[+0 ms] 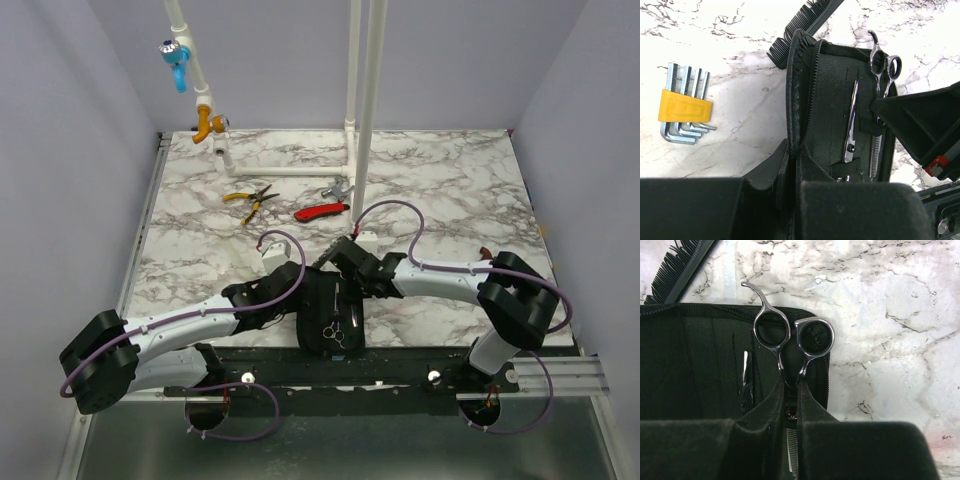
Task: Sort the hair-cutting tools
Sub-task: Place the scissors in the hairdressing tool bag.
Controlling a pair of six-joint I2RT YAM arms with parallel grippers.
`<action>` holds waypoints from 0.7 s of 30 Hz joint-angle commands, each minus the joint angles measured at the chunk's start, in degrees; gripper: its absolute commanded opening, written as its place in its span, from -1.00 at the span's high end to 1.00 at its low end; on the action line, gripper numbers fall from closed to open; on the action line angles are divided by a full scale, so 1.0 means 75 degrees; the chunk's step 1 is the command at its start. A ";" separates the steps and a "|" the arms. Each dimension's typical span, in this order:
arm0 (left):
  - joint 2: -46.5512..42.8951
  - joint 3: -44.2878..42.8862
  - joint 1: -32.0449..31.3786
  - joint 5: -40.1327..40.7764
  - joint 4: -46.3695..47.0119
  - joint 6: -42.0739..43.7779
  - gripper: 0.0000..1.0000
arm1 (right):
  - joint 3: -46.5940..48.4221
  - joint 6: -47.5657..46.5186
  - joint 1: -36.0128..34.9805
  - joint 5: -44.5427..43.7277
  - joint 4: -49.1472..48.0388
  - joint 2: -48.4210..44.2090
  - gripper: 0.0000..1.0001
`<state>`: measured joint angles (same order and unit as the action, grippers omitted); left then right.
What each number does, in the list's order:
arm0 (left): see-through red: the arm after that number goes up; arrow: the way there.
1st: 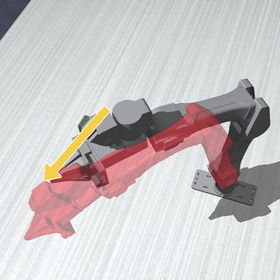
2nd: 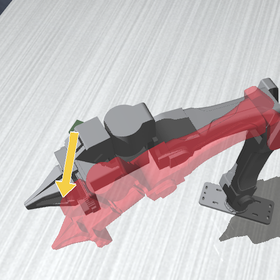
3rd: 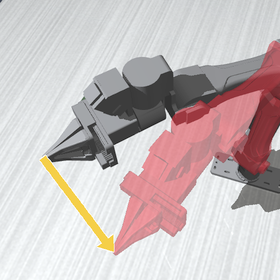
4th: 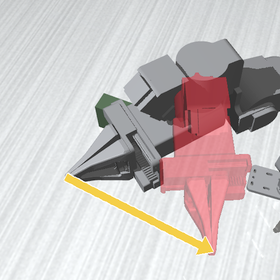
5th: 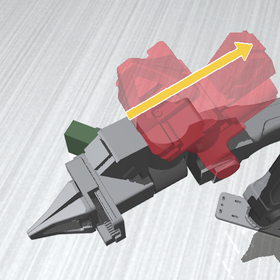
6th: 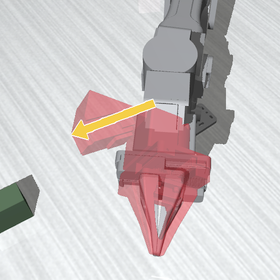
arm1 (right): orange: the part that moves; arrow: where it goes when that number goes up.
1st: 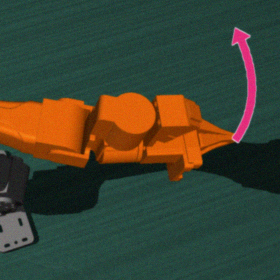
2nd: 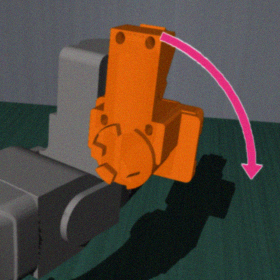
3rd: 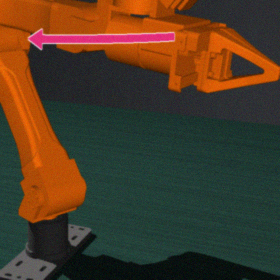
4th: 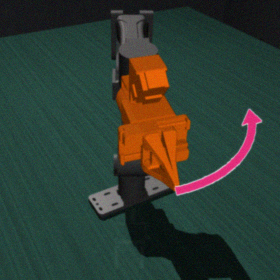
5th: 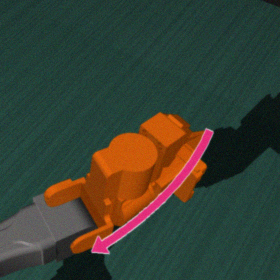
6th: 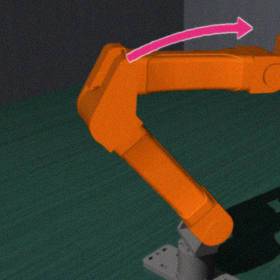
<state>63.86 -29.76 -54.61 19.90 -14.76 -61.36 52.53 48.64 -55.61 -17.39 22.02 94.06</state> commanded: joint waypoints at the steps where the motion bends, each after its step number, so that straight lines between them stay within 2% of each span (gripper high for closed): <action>1: -0.0047 0.0076 0.0051 0.0790 -0.0094 -0.0068 1.00 | -0.0264 0.0181 -0.0371 0.0478 0.0807 0.0096 0.99; 5: -0.0136 0.0077 0.0051 0.0846 -0.0152 -0.0103 1.00 | -0.0300 0.0195 -0.0425 0.0439 0.0872 0.0040 0.97; 15: -0.0111 0.0036 0.0051 0.0793 -0.0135 -0.0011 1.00 | -0.0046 0.0019 -0.0417 0.0223 0.1052 -0.0330 0.24; 17: -0.0112 0.0034 0.0051 0.0775 -0.0124 0.0011 1.00 | 0.0094 -0.0057 -0.0416 0.0116 0.1134 -0.0363 0.15; 21: -0.0100 0.0030 0.0051 0.0751 -0.0106 0.0037 1.00 | 0.0393 -0.0254 -0.0416 -0.0269 0.1247 -0.0400 0.12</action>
<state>63.29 -29.76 -54.61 19.97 -15.64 -61.76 53.01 48.45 -58.11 -17.69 26.83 92.18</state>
